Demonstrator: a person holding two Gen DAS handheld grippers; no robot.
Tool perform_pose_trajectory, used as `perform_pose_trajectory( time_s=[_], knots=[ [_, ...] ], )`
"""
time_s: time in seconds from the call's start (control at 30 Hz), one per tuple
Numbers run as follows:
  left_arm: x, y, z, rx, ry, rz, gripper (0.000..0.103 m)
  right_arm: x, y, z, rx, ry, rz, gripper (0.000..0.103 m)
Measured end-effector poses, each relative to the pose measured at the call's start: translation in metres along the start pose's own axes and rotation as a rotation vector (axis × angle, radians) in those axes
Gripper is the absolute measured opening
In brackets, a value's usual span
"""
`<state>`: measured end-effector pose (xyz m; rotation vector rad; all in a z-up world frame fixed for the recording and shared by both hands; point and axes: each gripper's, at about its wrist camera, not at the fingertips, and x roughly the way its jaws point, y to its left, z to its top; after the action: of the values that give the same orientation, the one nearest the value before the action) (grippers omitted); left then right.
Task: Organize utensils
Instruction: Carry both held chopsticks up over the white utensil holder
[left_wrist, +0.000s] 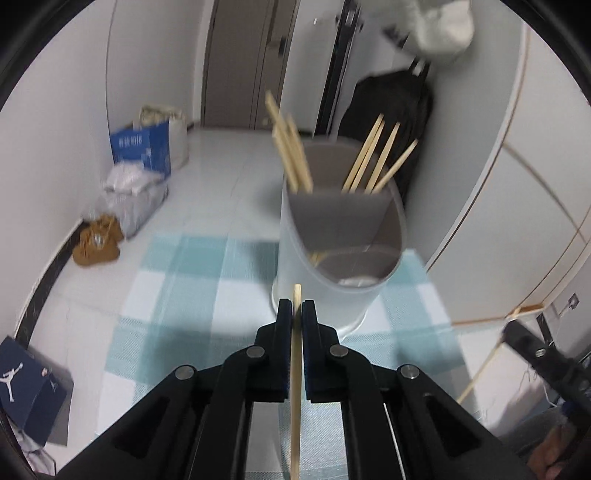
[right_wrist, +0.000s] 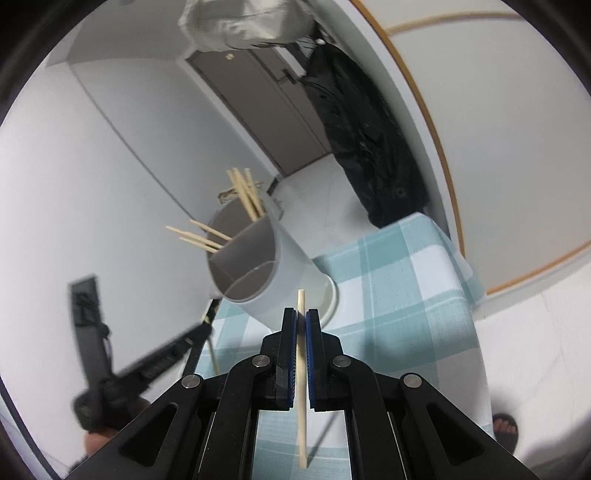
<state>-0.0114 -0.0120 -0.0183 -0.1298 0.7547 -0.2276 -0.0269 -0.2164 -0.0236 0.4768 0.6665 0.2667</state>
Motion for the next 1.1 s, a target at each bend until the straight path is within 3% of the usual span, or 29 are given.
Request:
perform_pose_trajectory(
  time_s=[0.27, 1.1],
  knots=[
    [-0.009, 0.013, 0.002, 0.033, -0.047, -0.016, 0.001, -0.006, 0.021, -0.005, -0.09, -0.047, 0.0, 0.004],
    [-0.04, -0.004, 0.004, 0.093, -0.042, -0.049, 0.001, -0.019, 0.033, -0.008, -0.083, -0.116, -0.045, 0.004]
  ],
)
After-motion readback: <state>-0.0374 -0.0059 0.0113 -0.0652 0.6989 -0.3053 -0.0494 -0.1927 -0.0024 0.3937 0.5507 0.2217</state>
